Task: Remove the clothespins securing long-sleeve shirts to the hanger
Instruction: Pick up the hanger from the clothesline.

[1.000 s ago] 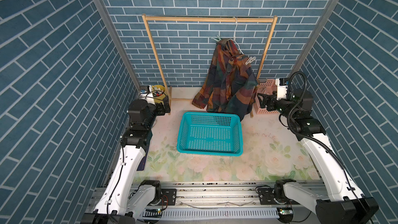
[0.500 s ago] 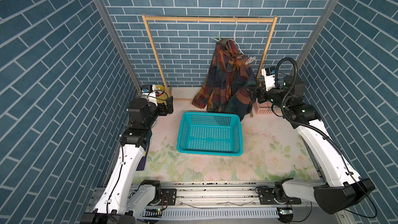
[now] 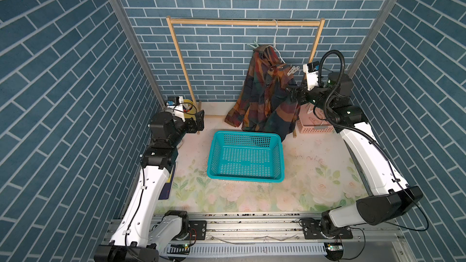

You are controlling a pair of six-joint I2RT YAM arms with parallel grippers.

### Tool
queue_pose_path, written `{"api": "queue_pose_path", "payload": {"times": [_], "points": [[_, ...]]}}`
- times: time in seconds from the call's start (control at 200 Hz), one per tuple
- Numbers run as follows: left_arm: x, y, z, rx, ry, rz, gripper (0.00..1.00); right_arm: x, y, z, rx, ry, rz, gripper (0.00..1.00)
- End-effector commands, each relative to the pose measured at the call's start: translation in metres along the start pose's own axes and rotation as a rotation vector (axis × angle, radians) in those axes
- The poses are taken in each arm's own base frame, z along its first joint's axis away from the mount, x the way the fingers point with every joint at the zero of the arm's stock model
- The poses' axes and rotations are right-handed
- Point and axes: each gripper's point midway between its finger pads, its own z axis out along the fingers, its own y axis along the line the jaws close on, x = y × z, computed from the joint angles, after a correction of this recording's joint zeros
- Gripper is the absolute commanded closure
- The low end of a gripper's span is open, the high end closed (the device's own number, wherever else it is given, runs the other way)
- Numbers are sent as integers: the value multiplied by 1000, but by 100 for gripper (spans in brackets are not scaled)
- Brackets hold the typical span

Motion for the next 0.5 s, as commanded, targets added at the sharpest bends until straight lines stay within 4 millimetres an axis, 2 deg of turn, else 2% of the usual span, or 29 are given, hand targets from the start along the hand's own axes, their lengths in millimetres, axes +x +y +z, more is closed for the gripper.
{"api": "queue_pose_path", "payload": {"times": [0.0, 0.285, 0.495], "points": [[-14, -5, -4, 23, -33, 2, 1, -11, 8, 8, -46, -25, -46, 18], [-12, -6, -6, 26, -26, 3, 1, -21, 10, 22, -58, -34, -72, 28], [-10, -6, -6, 22, -17, 7, 1, -26, 11, 30, -60, -34, -83, 50]]}}
